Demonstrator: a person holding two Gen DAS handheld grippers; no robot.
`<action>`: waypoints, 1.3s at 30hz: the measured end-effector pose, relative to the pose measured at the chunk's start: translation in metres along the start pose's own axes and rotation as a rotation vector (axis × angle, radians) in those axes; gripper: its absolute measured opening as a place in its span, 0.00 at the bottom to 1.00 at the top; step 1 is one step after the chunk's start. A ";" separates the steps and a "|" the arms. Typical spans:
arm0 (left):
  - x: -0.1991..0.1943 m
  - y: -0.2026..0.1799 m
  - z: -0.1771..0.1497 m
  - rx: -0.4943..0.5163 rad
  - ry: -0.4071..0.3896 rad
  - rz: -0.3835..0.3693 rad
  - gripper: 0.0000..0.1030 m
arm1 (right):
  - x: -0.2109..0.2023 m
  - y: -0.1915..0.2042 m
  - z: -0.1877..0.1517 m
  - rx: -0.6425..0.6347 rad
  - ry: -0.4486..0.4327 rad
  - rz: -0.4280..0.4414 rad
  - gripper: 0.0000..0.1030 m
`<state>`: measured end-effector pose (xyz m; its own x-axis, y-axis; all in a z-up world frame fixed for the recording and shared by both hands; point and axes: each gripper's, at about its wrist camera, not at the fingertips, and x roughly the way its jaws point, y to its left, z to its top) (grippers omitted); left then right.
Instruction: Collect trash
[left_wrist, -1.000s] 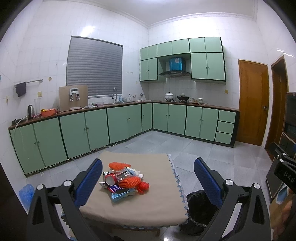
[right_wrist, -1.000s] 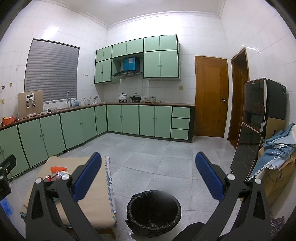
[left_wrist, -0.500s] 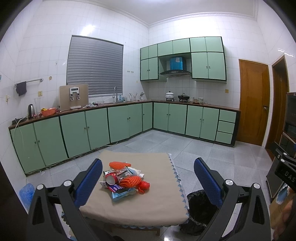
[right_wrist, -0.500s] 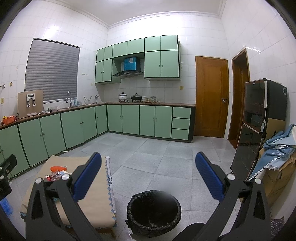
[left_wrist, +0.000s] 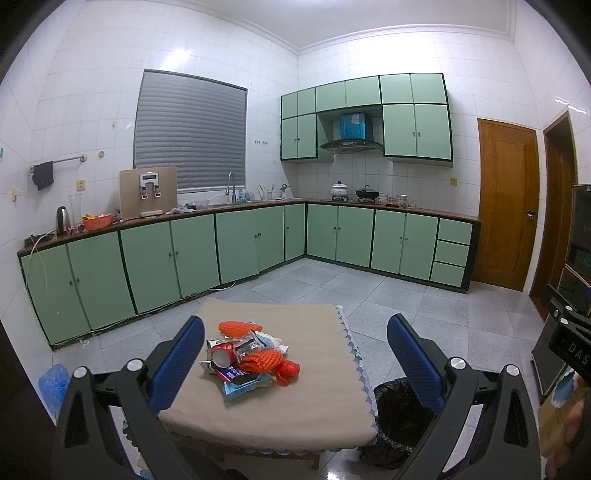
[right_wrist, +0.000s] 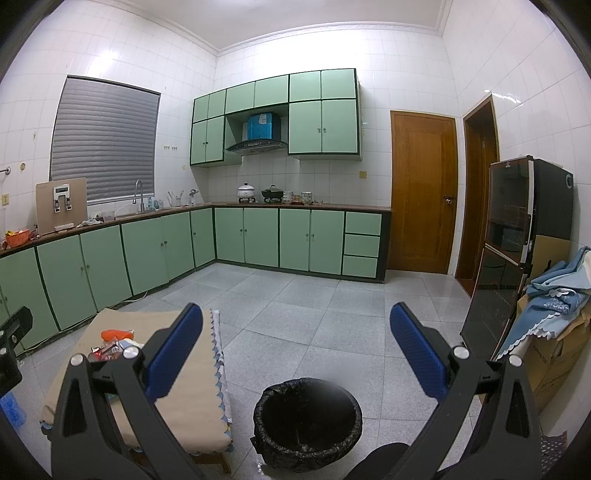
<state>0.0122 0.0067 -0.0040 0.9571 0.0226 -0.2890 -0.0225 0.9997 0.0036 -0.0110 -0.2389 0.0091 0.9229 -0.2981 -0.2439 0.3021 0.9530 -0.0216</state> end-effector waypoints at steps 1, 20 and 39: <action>0.000 0.000 0.000 0.000 0.000 0.001 0.94 | 0.000 0.000 0.000 -0.001 0.001 0.000 0.95; 0.003 0.002 -0.004 -0.003 0.005 0.002 0.94 | 0.004 -0.002 -0.002 -0.002 0.008 0.005 0.95; 0.033 0.047 -0.029 -0.025 0.083 0.114 0.94 | 0.048 0.031 -0.019 -0.065 0.102 0.111 0.95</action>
<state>0.0344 0.0542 -0.0407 0.9208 0.1343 -0.3662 -0.1376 0.9903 0.0174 0.0380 -0.2223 -0.0215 0.9196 -0.1869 -0.3456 0.1803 0.9823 -0.0514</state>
